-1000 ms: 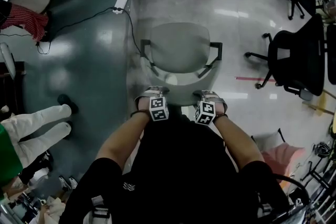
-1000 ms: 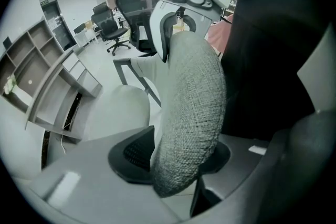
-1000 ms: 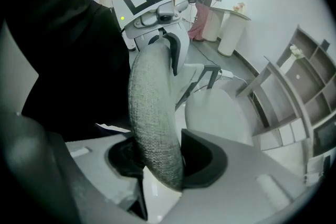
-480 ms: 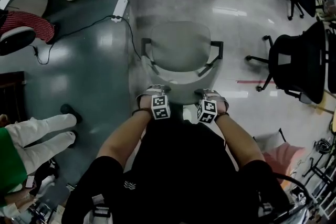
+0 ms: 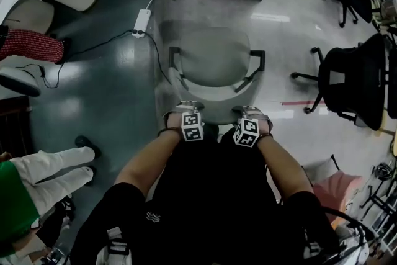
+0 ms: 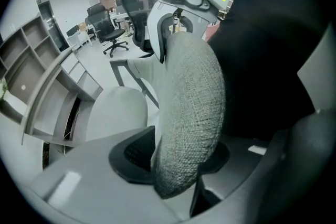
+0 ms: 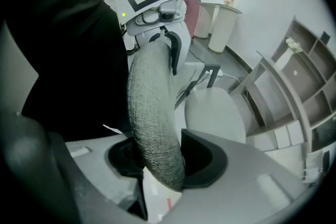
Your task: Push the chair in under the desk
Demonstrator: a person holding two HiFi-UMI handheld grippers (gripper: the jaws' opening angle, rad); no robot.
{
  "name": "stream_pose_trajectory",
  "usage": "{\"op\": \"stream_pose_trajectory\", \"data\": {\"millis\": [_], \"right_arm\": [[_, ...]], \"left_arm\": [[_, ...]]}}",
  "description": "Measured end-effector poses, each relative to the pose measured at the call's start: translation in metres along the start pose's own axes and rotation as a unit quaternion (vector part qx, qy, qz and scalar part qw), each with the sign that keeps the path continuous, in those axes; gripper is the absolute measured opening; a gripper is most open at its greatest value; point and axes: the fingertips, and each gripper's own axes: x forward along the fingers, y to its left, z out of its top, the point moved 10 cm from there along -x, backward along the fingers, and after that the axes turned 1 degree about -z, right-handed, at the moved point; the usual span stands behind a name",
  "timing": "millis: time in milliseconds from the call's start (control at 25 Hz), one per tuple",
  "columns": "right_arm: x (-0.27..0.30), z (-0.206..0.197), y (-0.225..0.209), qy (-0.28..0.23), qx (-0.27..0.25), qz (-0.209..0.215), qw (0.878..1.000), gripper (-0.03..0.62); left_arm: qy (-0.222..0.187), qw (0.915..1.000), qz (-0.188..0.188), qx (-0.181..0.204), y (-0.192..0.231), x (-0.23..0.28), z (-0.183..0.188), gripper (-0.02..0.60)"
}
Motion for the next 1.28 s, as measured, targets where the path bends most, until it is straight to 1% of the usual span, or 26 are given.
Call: {"op": "stream_pose_trajectory", "data": {"millis": [200,320,720,1000,1280], "right_arm": [[0.005,0.004,-0.03,0.004,0.01,-0.007,1.0,0.16],[0.007,0.006,-0.048,0.003,0.01,-0.008,1.0,0.158],[0.014,0.008,-0.104,0.005,-0.001,-0.002,1.0,0.16],[0.025,0.007,-0.161,0.004,-0.005,0.002,1.0,0.158],[0.029,0.012,-0.219,0.001,-0.006,0.006,1.0,0.158]], "left_arm": [[0.003,1.0,-0.003,0.006,0.033,0.001,-0.002,0.172],[0.002,1.0,0.003,0.007,0.052,0.0,-0.004,0.172],[0.002,1.0,-0.006,-0.002,0.104,0.0,-0.004,0.17],[0.014,0.9998,-0.005,-0.011,0.162,0.007,-0.004,0.172],[0.02,0.9996,-0.007,-0.02,0.22,0.004,-0.003,0.172]]}}
